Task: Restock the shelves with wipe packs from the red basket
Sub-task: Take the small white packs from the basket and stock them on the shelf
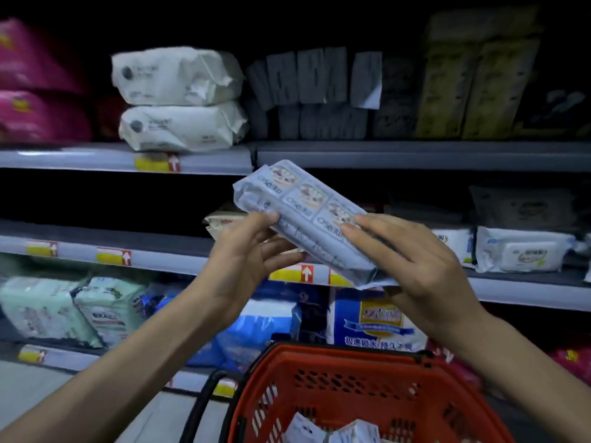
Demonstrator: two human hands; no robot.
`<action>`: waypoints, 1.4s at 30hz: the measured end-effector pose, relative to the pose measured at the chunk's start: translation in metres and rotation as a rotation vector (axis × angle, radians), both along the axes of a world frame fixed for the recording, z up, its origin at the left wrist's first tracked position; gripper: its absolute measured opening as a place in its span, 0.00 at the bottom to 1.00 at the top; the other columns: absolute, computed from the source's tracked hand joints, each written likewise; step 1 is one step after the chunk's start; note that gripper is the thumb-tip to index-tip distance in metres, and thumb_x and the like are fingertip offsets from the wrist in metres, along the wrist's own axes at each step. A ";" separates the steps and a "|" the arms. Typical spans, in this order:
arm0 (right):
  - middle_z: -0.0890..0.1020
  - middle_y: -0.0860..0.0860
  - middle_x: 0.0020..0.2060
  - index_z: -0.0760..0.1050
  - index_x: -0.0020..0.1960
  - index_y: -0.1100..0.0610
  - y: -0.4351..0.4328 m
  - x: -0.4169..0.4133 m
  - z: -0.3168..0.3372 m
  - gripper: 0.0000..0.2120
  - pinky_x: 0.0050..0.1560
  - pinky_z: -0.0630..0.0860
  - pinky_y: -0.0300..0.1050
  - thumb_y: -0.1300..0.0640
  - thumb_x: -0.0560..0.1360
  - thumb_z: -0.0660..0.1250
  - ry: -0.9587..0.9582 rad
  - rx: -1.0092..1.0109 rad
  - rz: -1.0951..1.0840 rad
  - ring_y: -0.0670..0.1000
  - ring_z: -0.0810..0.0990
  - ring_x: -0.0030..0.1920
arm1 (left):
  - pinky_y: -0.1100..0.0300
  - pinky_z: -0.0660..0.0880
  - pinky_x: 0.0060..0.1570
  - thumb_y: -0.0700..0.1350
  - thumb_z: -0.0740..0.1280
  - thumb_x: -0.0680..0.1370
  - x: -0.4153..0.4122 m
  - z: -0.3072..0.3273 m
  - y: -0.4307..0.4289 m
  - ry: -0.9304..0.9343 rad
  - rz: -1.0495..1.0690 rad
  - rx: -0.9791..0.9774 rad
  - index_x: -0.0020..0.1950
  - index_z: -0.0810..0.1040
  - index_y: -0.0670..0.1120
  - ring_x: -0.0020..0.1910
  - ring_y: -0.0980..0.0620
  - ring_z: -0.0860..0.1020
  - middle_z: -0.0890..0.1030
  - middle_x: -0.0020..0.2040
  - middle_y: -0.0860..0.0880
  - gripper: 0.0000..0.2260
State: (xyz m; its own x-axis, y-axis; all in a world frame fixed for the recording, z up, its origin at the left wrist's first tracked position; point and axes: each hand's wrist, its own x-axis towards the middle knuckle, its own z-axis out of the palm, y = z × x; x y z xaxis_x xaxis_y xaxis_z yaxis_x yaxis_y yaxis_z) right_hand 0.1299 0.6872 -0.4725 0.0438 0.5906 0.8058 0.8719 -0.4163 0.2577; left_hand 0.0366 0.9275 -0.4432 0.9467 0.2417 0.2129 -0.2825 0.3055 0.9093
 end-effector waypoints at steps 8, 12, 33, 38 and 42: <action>0.81 0.46 0.66 0.74 0.74 0.52 0.086 0.018 0.053 0.37 0.56 0.81 0.51 0.72 0.68 0.76 0.366 0.397 0.196 0.48 0.81 0.63 | 0.58 0.82 0.48 0.43 0.64 0.85 0.023 0.074 0.027 -0.159 0.255 0.282 0.60 0.81 0.50 0.50 0.53 0.86 0.88 0.53 0.51 0.08; 0.84 0.43 0.60 0.75 0.74 0.47 0.132 0.031 0.085 0.31 0.49 0.82 0.53 0.56 0.73 0.79 0.466 0.525 0.230 0.47 0.83 0.56 | 0.58 0.81 0.59 0.34 0.64 0.83 0.037 0.090 0.043 -0.261 0.315 0.546 0.74 0.74 0.52 0.61 0.59 0.82 0.83 0.62 0.59 0.22; 0.82 0.46 0.56 0.74 0.71 0.50 0.178 0.046 0.107 0.32 0.48 0.79 0.39 0.49 0.70 0.79 0.849 0.472 -0.051 0.47 0.81 0.54 | 0.56 0.83 0.47 0.31 0.69 0.74 0.062 0.070 0.070 -0.050 0.456 0.807 0.75 0.74 0.54 0.53 0.57 0.82 0.82 0.60 0.54 0.32; 0.82 0.48 0.61 0.71 0.74 0.48 0.133 0.034 0.080 0.33 0.59 0.81 0.52 0.48 0.72 0.78 0.786 0.416 -0.137 0.50 0.80 0.61 | 0.66 0.79 0.47 0.41 0.73 0.77 0.048 0.050 0.063 0.011 0.448 0.931 0.80 0.68 0.55 0.60 0.58 0.78 0.77 0.65 0.53 0.32; 0.82 0.46 0.52 0.77 0.67 0.46 0.099 0.025 0.052 0.24 0.54 0.81 0.52 0.50 0.72 0.77 0.775 0.329 -0.153 0.48 0.81 0.52 | 0.67 0.71 0.61 0.48 0.73 0.78 0.035 0.030 0.045 -0.026 0.440 1.153 0.80 0.68 0.53 0.64 0.61 0.74 0.75 0.68 0.54 0.30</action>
State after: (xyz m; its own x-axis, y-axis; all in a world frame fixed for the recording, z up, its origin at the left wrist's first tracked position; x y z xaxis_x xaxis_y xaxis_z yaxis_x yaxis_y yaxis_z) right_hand 0.1545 0.7860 -0.4209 0.7139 0.2743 0.6443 0.6796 -0.4931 -0.5431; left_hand 0.0716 0.9727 -0.4134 0.8247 0.1969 0.5302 -0.1804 -0.7969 0.5765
